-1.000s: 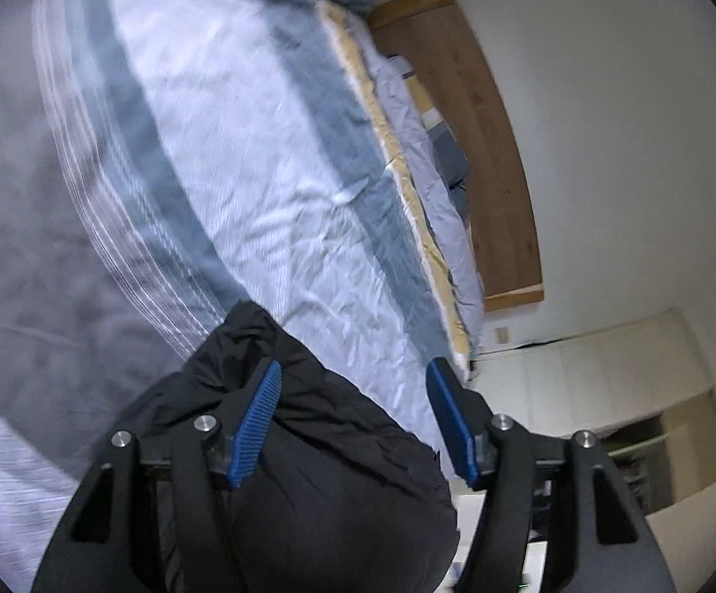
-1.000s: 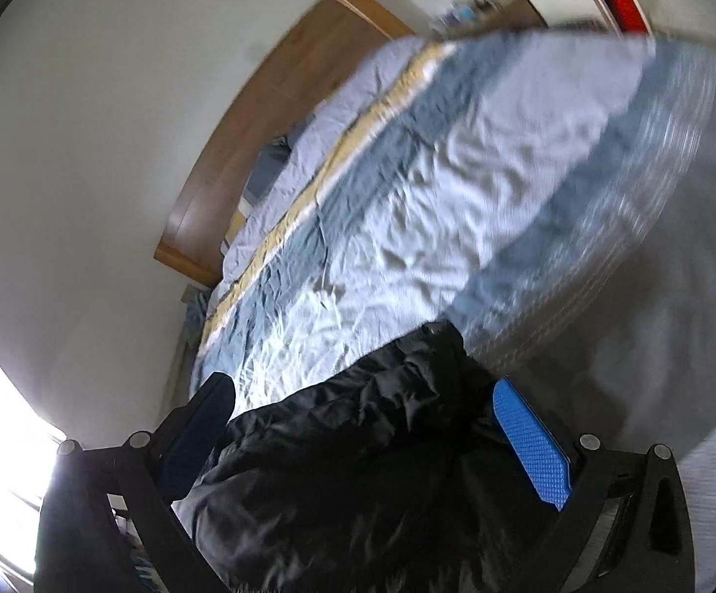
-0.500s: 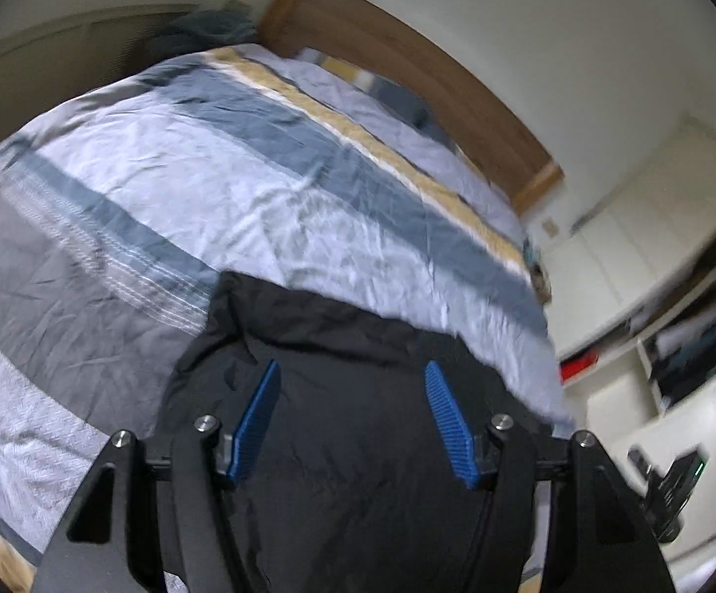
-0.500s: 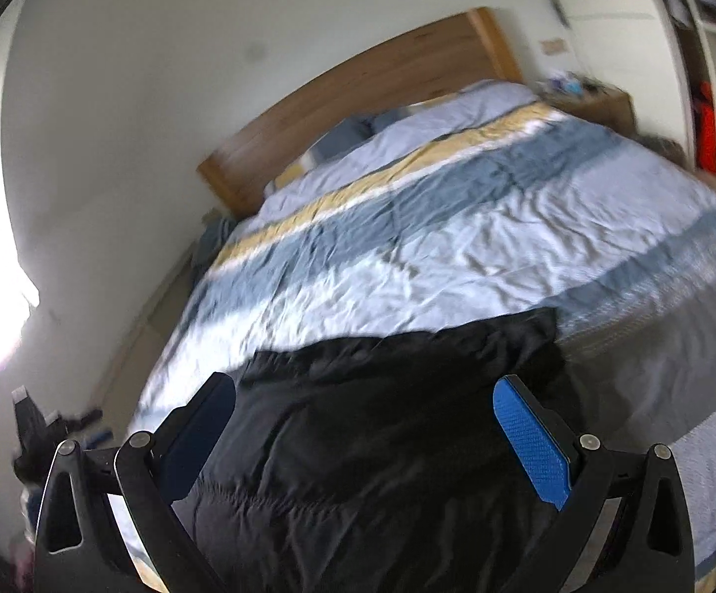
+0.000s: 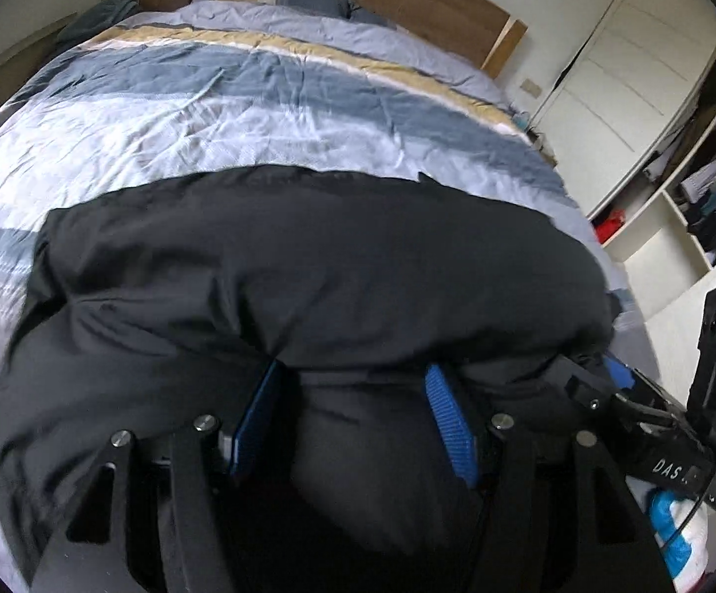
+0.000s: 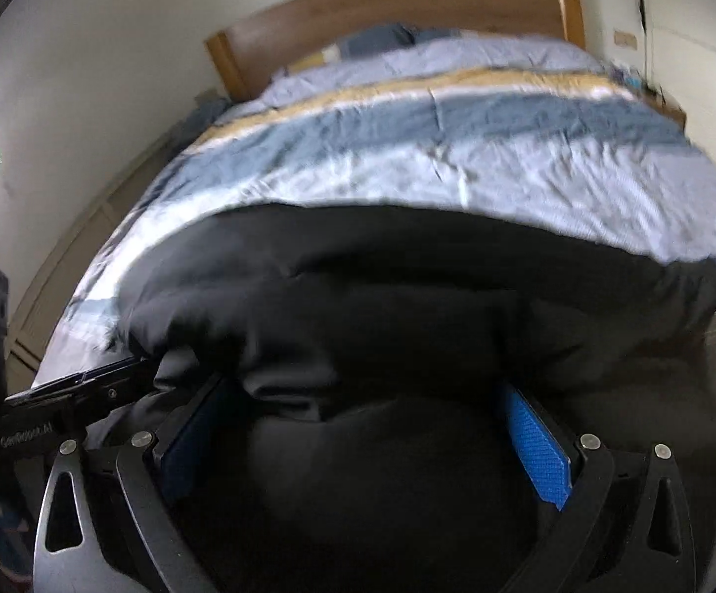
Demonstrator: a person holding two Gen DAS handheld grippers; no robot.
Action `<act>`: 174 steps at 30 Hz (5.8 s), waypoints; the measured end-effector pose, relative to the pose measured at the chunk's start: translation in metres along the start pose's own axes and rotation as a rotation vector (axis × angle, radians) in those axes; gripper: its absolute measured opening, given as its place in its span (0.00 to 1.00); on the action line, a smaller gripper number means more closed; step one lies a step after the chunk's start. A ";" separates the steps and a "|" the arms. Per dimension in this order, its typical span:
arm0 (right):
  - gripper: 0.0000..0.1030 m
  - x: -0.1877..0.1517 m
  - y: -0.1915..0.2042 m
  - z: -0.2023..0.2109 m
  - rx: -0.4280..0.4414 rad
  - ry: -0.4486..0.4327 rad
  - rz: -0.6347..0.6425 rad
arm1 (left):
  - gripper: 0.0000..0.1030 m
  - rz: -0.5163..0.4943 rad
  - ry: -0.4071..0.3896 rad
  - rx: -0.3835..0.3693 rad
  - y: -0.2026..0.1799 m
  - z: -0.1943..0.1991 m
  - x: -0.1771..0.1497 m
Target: Fold large clothes
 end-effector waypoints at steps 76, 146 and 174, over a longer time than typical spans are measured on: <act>1.00 -0.130 -0.023 0.064 0.012 -0.089 0.216 | 0.63 -0.184 -0.207 0.283 0.018 0.080 -0.139; 1.00 -0.120 -0.228 0.051 0.007 0.153 -0.356 | 0.67 0.298 -0.166 0.000 0.166 0.161 -0.102; 1.00 -0.135 -0.176 -0.064 0.519 0.302 -0.401 | 0.91 0.428 0.045 -0.530 0.196 0.017 -0.103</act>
Point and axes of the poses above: each gripper's, at about its wrist camera, not at the fingertips, and z roughly against the way its jaws point, y to its left, x to its top, the point moved 3 cm from there along -z, roughly the way its jaws point, and after that the axes turned 14 degrees about -x, right-handed, at the moved point
